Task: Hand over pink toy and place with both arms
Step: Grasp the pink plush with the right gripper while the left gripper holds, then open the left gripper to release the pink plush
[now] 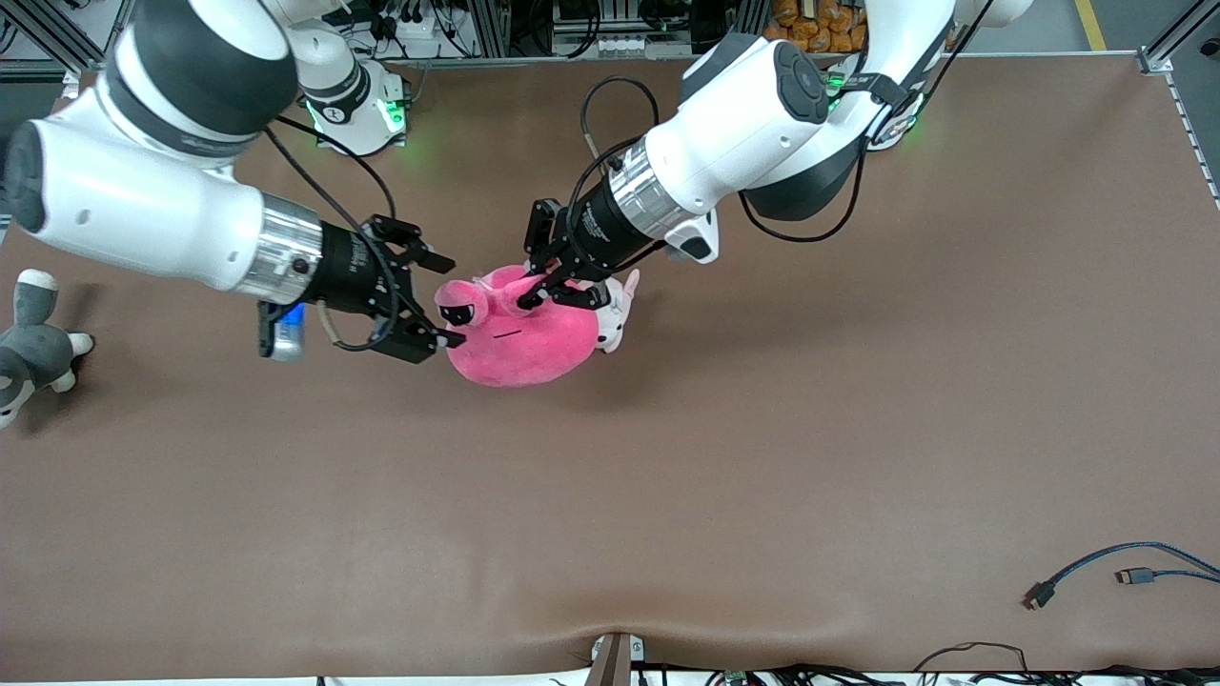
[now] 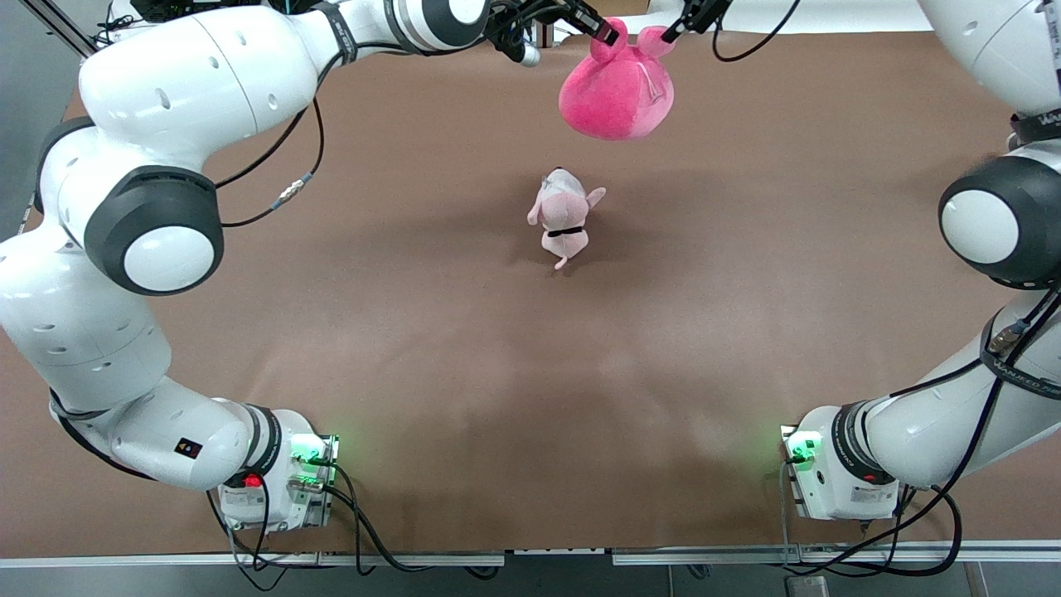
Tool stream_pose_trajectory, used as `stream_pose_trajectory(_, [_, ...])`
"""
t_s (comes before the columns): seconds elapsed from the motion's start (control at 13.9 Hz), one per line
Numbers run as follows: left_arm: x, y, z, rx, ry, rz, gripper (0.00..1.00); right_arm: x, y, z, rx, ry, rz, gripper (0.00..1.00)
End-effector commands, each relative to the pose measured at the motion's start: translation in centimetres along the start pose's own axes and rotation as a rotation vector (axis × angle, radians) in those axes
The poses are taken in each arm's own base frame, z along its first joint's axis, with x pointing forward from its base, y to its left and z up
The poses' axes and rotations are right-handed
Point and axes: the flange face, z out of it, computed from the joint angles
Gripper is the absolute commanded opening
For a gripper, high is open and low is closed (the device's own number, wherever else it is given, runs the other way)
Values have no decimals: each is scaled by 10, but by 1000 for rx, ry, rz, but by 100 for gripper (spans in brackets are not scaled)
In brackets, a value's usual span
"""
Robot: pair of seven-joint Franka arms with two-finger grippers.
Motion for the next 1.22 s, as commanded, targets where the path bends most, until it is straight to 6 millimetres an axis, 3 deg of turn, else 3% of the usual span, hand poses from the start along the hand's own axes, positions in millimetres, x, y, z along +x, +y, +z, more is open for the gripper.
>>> stream_pose_trajectory(0.0, [-9,-8,3,8,-42,-52,0,0,-4,10,-5,28,-1,100])
stream_pose_trajectory(0.43, [-10,-9,1,7,-46,-52,0,26,1,12,-67,90,13,100])
stream_pose_trajectory(0.65, [-9,-13,4,11,-42,-47,0,26,1,13,-71,93,14,100])
stream_pose_trajectory(0.72, [-9,-13,4,11,-42,-47,0,24,2,13,-72,95,2,90])
stream_pose_trajectory(0.79, [-9,-14,4,12,-42,-47,0,20,3,17,-81,130,-61,29])
stream_pose_trajectory(0.86, [-10,-14,3,12,-44,-46,0,13,6,23,-99,177,-141,0])
stream_pose_trajectory(1.15, [-9,-13,4,11,-42,-47,0,15,10,24,-134,187,-154,0])
